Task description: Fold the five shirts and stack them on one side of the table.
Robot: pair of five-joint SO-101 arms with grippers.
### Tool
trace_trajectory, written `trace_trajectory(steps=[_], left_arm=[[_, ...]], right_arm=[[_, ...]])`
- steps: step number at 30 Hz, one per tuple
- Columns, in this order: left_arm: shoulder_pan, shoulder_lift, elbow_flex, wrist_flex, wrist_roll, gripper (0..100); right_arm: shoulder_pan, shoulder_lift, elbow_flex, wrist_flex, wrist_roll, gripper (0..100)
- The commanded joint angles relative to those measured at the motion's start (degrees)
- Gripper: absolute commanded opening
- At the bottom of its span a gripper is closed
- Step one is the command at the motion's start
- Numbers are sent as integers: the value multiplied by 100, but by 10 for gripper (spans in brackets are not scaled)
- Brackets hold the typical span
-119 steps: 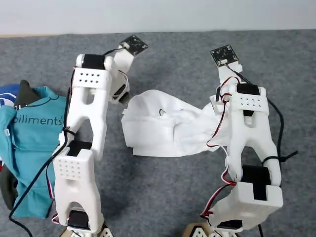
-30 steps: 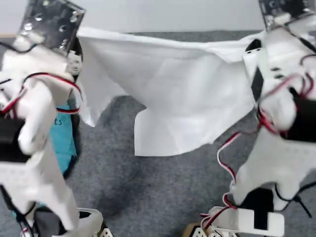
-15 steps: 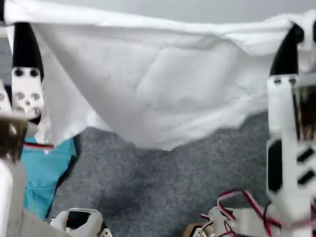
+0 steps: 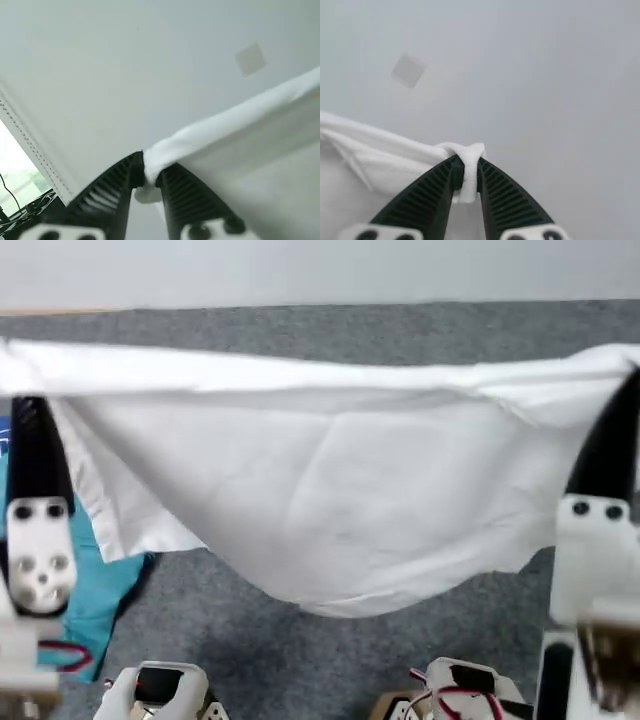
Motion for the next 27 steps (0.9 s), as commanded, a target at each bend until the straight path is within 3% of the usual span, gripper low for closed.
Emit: trace_trajectory(steps=[1,11,27], left_arm=[[-62,-88,-75,220,-273,5],[-62,-132,-110,1275,-914,5],[-62,-211,338,1380,-914,5]], right_arm=[[207,-66,-79,-233,62,8],[541,-57,-62,-1156,413,8],[532,145,273,-1165,413,8]])
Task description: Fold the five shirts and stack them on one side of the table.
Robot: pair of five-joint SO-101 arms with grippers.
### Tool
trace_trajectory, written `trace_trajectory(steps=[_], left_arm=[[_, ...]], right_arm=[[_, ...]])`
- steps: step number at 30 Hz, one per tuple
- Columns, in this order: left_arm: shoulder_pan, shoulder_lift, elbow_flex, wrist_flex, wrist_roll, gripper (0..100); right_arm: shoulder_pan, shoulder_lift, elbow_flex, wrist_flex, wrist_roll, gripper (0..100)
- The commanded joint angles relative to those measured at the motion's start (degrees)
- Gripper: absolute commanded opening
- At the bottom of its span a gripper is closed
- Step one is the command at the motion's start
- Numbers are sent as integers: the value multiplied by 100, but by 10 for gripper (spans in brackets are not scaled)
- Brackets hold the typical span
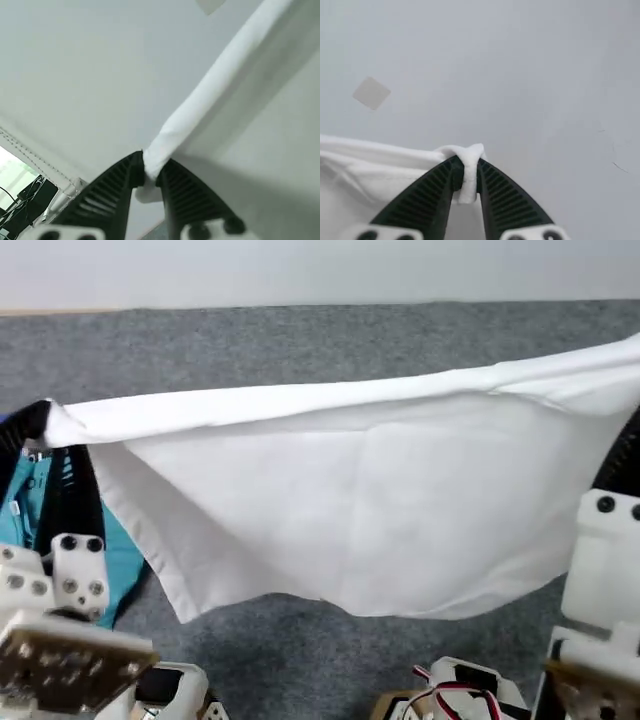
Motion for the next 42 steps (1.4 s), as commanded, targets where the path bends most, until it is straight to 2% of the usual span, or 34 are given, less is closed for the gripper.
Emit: trace_trajectory(steps=[1,5,10,19,24,32,39,42], left_arm=[[-53,-167,233,123,-79,5],[-44,-756,1393,114,-79,5],[-53,-1644,2501,97,-62,5],[-97,-2251,2554,-97,-44,5],[-598,-2303,2211,-598,-44,5],[-642,-2295,2026,-695,-62,5],[-607,-2295,3547,-791,-79,5],[-633,-2295,4655,-1424,-79,5]], right_arm=[[92,215,70,-163,62,8],[-347,224,334,-295,70,8],[-444,207,730,-787,70,8],[-444,-84,721,-330,70,8],[-418,-400,730,-40,308,8],[-418,-611,765,22,422,8],[-505,-84,1952,-4,378,9],[-848,215,2673,-22,378,9]])
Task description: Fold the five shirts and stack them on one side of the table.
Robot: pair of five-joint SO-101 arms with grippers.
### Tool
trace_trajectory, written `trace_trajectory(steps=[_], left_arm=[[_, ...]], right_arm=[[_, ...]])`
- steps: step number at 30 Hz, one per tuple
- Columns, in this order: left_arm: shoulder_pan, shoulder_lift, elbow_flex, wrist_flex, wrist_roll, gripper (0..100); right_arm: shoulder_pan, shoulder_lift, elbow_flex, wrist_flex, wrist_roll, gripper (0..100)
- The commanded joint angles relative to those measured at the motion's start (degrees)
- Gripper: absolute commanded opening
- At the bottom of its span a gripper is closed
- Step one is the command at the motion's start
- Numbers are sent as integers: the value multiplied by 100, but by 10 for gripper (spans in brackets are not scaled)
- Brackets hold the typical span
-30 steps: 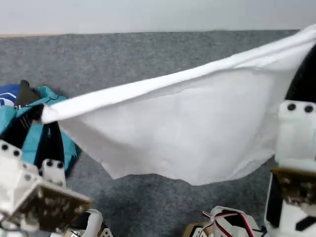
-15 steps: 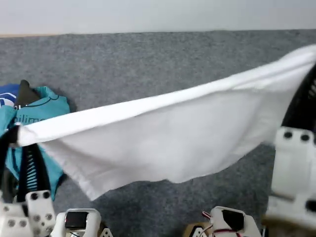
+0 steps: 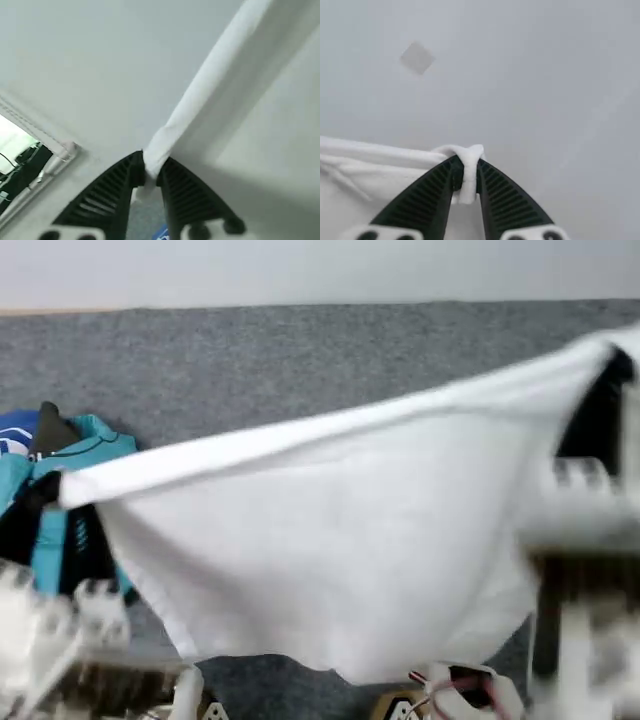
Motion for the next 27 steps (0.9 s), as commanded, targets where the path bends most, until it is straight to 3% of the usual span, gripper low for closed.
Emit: trace_trajectory(steps=[1,5,11,15,21,27], left_arm=[[-53,9,1332,-897,-62,5],[-53,9,3064,-2479,-62,5],[114,26,5437,-5345,-211,5],[422,26,6651,-6611,-492,5],[589,457,7240,-7560,-466,5],[589,2374,5798,-7727,510,5]], right_arm=[[-286,558,826,-48,26,9],[-620,1156,1626,-338,26,9],[-646,2220,2259,-1631,-352,9],[-664,3011,2295,-2281,-369,9],[-690,3837,2286,-3134,-642,9],[-734,4330,2286,-3881,-642,9]])
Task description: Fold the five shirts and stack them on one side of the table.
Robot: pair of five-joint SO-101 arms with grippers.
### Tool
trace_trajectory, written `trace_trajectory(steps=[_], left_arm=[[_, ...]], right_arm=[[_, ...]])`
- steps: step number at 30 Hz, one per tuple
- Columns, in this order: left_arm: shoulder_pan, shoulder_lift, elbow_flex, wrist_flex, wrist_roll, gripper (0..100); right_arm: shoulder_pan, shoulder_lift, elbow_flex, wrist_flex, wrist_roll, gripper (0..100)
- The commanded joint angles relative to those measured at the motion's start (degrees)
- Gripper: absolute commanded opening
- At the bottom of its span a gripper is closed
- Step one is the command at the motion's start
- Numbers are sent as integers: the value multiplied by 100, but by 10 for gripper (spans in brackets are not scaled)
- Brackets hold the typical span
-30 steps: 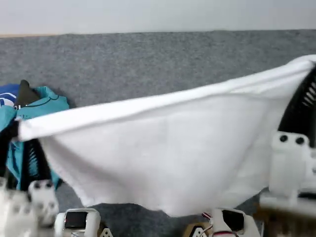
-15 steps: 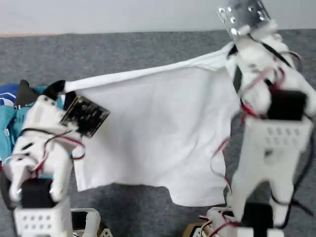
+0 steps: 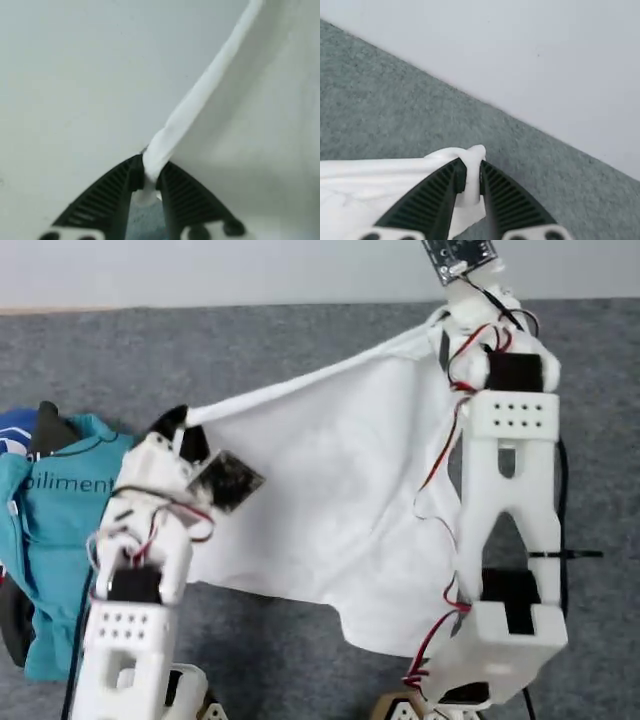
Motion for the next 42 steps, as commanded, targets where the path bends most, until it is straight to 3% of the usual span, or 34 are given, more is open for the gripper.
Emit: trace_trajectory(steps=[1,13,19,24,29,36,42], left_arm=[[26,1240,-1200,-185,633,5],[0,5134,-4426,-185,686,5],[26,6435,-5622,-176,686,5],[-9,6857,-5895,-35,668,5],[-26,6813,-5921,1178,651,5],[-97,6215,-5921,3429,-132,6],[-114,5899,-5921,4563,-334,6]], right_arm=[[-22,110,-53,-532,-53,9],[-31,1103,-62,-2545,53,9],[-75,1490,-70,-3345,475,9],[-110,1534,-70,-3319,615,9],[-101,1262,-62,-2202,615,9],[-110,488,-62,391,615,9],[-224,-163,-62,2615,598,9]])
